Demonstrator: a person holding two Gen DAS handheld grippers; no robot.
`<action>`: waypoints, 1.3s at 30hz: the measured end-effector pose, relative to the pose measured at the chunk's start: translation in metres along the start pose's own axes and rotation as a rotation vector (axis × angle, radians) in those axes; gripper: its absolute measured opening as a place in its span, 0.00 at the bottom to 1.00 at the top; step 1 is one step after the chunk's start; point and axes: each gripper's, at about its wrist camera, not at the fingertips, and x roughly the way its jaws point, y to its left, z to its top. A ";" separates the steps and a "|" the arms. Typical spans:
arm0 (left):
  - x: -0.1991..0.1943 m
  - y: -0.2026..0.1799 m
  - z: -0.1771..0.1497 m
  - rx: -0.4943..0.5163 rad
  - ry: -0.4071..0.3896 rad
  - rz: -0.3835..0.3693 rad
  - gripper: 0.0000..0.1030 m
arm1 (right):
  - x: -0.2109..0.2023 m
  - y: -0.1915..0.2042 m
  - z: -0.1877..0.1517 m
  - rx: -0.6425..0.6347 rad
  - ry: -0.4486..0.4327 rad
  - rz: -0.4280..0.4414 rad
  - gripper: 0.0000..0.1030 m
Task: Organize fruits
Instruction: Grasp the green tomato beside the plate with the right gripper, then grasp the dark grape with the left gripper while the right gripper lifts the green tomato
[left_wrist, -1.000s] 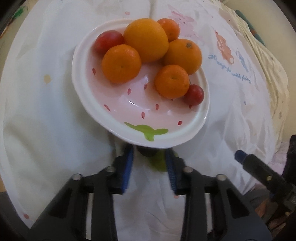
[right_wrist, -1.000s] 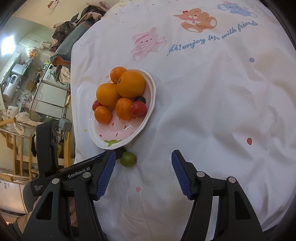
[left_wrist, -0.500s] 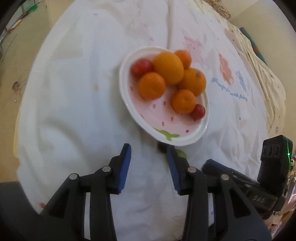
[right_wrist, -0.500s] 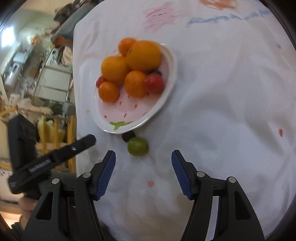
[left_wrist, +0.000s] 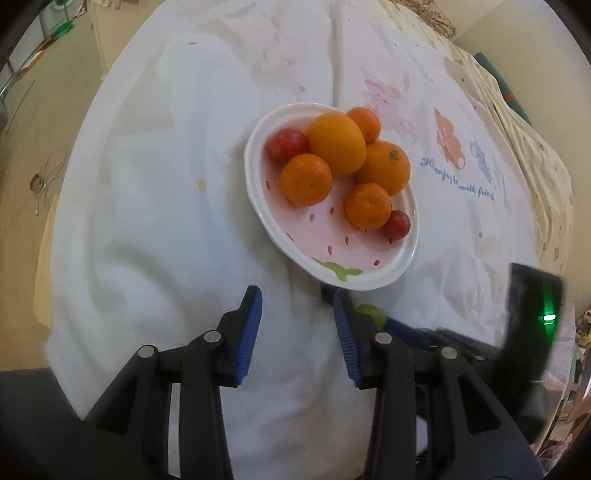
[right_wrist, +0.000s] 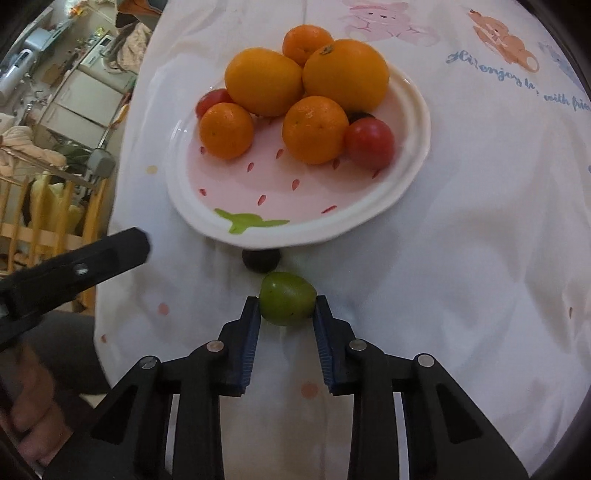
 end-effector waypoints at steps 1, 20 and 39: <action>0.002 -0.004 -0.001 0.015 0.001 0.008 0.35 | -0.008 -0.004 -0.001 -0.002 -0.011 0.004 0.30; 0.069 -0.070 -0.015 0.279 0.057 0.159 0.34 | -0.102 -0.079 -0.016 0.157 -0.276 0.114 0.30; 0.017 -0.035 -0.032 0.239 0.008 0.168 0.18 | -0.113 -0.071 -0.015 0.137 -0.310 0.146 0.30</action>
